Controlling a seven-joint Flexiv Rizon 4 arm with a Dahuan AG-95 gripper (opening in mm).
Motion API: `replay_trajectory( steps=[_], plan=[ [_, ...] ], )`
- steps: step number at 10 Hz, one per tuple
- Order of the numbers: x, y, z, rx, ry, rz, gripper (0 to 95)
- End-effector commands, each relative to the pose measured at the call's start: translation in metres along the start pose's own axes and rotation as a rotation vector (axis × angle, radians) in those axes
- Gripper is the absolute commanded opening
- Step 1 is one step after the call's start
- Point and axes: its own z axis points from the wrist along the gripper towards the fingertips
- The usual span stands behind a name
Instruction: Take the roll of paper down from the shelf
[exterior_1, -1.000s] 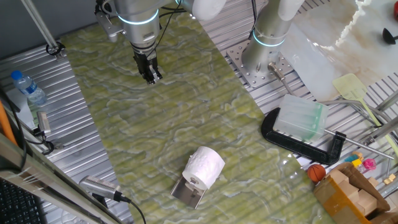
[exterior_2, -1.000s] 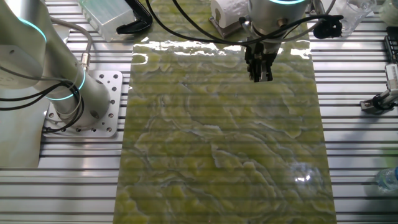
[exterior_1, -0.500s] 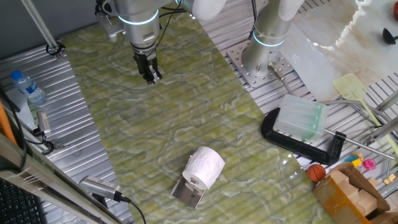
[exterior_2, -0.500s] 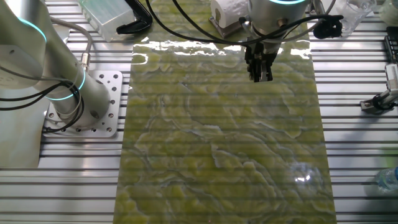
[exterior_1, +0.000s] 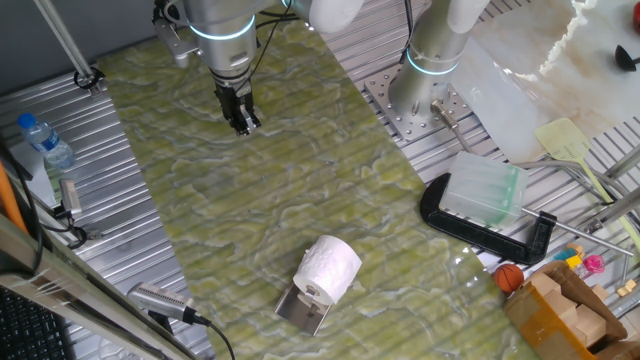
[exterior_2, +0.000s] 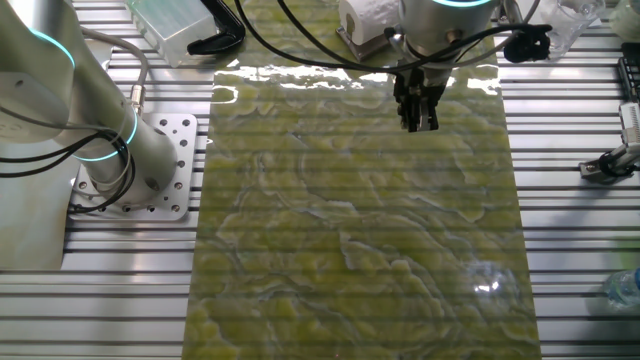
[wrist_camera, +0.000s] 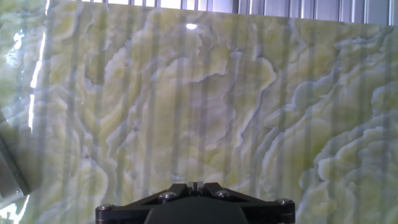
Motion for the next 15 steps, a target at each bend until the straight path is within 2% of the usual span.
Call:
replay_trajectory(
  steps=[1, 15],
  plan=[
    [-0.0001, -0.0001, 0.0000, 0.000, 0.000, 0.003, 0.0],
    [-0.0003, -0.0002, 0.0008, 0.000, 0.028, -0.024, 0.0]
  ],
)
